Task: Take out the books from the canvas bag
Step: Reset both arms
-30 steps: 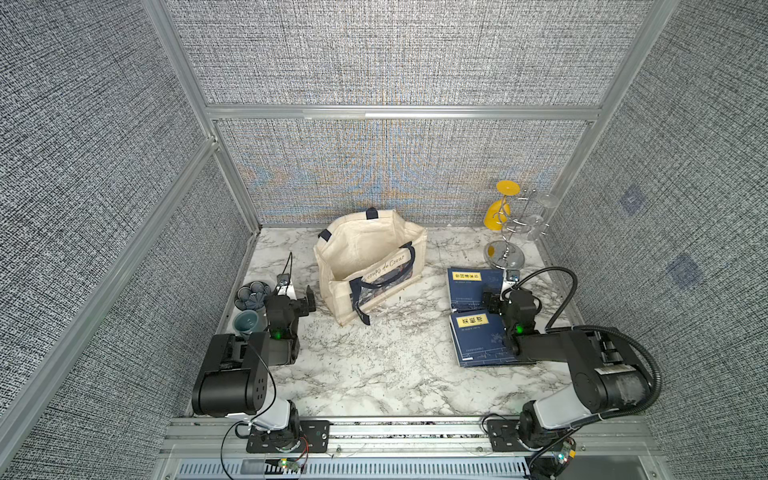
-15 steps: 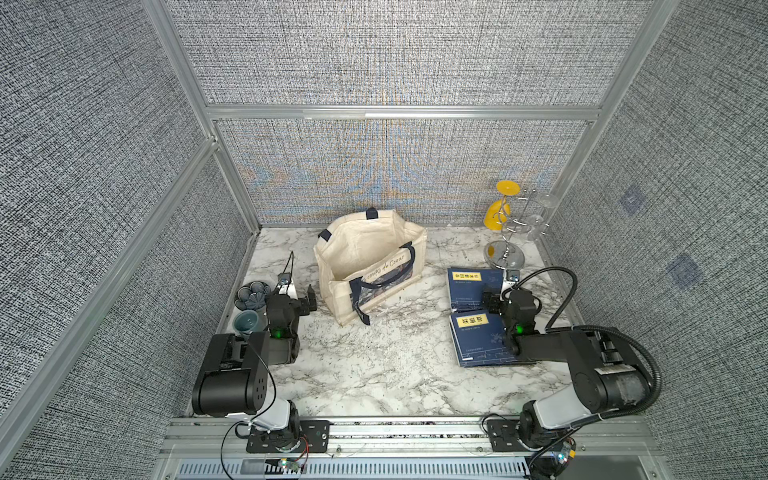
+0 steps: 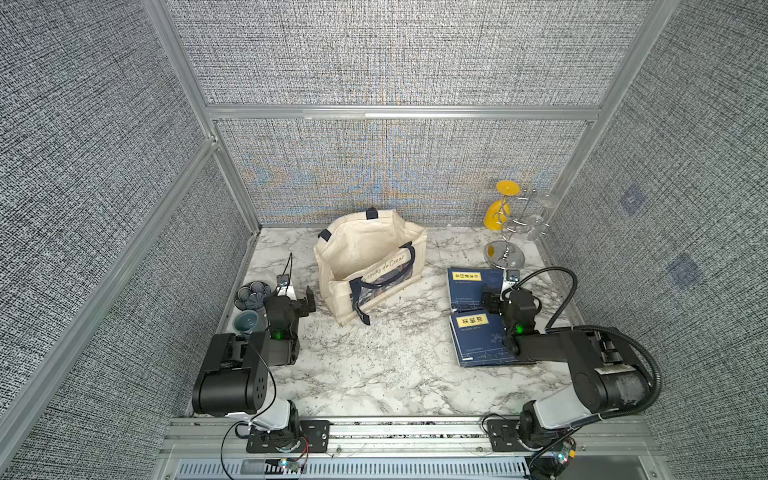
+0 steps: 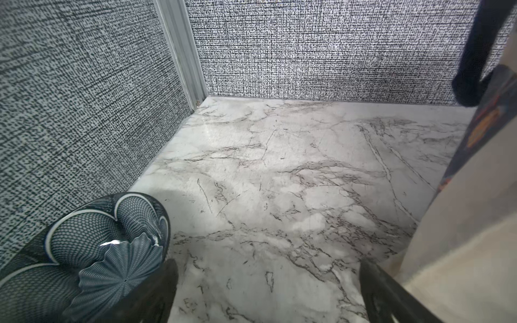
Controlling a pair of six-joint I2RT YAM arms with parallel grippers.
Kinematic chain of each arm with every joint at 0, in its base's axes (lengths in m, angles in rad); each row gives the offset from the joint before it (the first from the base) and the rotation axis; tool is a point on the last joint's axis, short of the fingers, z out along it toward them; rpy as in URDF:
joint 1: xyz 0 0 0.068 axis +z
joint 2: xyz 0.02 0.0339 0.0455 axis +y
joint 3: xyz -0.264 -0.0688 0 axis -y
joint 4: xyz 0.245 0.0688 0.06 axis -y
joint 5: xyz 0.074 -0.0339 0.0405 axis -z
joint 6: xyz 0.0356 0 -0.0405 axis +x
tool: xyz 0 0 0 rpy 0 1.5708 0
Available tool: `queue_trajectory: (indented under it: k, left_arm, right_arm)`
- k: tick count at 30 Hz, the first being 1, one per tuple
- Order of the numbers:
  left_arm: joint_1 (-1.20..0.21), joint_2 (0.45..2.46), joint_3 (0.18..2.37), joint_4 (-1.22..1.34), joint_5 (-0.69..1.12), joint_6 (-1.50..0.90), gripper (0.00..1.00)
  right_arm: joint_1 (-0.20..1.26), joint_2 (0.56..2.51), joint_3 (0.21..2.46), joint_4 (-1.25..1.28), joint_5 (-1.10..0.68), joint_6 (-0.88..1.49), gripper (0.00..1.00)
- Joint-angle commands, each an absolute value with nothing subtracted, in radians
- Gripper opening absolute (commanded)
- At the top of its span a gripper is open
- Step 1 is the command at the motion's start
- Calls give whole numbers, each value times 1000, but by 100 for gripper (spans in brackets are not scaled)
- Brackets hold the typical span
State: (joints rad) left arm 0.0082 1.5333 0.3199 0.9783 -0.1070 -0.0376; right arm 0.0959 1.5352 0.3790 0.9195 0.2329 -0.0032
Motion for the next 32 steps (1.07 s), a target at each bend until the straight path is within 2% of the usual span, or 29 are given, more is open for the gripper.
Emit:
queue_trajectory:
  k: [1,8,11,12,17,21,32]
  left_arm:
    - [8,1533,320,1013,-126,-46,100]
    - [8,1531,320,1013,-124,-46,100]
    - [12,1532,312,1027,54,16,100]
    - [13,1527,309,1025,59,14,100]
    - [17,1526,322,998,-90,-52,100]
    - [17,1530,336,981,-3,-15,100]
    - [17,1536,345,966,-5,-15,100]
  right_arm:
    - [97,1540,377,893,237,-17,99]
    - [97,1539,377,893,237,-17,99]
    - [97,1539,377,892,238,-17,99]
    - [97,1540,377,893,237,-17,99]
    - [97,1539,377,893,238,-17,99]
    - [97,1539,377,892,238,-17,99]
    - [97,1539,377,894,237,-17,99]
